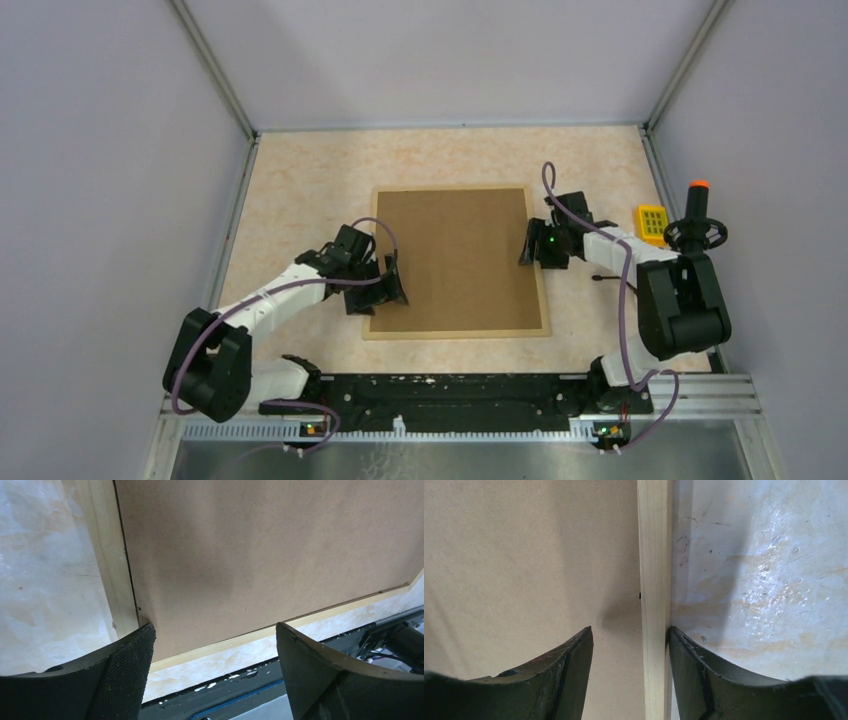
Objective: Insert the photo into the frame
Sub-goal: Adjust the photo frame at the center of the board, then adjust the photo frame item on the photo frame, then adjust the photo frame at the center of the board, then adjust the photo frame item on the photo frame.
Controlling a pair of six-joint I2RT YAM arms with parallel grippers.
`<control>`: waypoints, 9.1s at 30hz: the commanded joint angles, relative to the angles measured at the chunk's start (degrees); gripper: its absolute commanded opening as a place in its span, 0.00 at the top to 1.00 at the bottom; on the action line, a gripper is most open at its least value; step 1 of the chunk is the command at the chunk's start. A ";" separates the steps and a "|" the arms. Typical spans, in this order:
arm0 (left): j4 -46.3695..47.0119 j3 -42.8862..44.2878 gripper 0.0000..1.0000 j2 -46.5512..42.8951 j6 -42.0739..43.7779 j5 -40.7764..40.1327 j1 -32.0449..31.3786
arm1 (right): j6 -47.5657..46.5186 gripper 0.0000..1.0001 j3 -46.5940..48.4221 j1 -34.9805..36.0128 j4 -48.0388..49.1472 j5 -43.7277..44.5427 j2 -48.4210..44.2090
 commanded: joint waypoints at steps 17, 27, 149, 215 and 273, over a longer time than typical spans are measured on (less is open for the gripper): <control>-3.52 3.32 0.03 -1.45 0.38 -7.23 -0.31 | 0.30 0.44 0.35 1.03 0.46 -3.90 2.15; 5.14 -0.77 0.04 2.63 -0.06 3.34 -0.22 | 0.16 0.45 0.31 1.20 1.12 -4.69 2.94; 28.97 -4.31 0.02 3.98 -4.26 16.79 8.49 | -6.33 0.20 15.92 7.60 -13.67 23.96 6.27; 15.44 -15.28 0.81 9.87 -3.79 2.13 17.75 | 25.76 0.49 50.16 64.54 -35.92 54.36 31.23; 14.88 -13.98 0.89 10.76 -4.64 -0.33 15.75 | 30.89 0.85 35.45 61.47 -28.73 43.32 29.84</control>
